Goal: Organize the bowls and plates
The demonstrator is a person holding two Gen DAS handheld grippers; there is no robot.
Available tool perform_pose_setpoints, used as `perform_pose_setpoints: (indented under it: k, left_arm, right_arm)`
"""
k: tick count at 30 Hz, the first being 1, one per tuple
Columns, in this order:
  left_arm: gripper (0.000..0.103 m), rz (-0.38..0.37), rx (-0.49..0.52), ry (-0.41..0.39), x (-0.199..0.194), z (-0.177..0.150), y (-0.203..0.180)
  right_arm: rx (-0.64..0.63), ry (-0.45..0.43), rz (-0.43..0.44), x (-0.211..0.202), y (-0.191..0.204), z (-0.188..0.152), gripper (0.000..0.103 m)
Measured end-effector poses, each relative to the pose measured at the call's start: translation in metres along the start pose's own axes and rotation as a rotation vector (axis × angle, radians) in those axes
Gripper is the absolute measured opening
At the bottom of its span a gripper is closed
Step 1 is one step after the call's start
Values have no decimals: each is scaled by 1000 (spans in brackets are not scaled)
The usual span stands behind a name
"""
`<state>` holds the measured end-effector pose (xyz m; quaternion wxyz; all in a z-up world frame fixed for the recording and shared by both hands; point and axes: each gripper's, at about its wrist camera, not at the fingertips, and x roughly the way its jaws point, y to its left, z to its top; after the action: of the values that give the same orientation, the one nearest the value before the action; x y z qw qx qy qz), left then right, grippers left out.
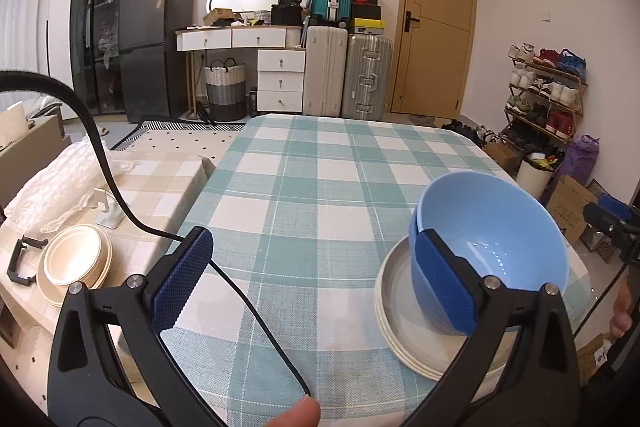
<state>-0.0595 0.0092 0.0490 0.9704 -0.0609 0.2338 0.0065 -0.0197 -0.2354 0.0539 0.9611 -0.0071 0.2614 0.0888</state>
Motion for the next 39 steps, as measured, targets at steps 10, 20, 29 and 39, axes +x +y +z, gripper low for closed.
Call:
perform_pose_setpoints:
  k: [10, 20, 29, 39]
  left_arm:
    - [101, 29, -7, -46, -3, -10, 4]
    - [101, 30, -3, -75, 6, -24, -7]
    - [101, 15, 5, -46, 23, -34, -12]
    - [101, 17, 25, -66, 24, -38, -16]
  right_arm:
    - [9, -45, -11, -4, -5, -15, 101]
    - [4, -47, 9, 4, -1, -20, 101]
    - [8, -49, 5, 10, 1, -25, 101]
    - [-8, -27, 2, 11, 5, -31, 102]
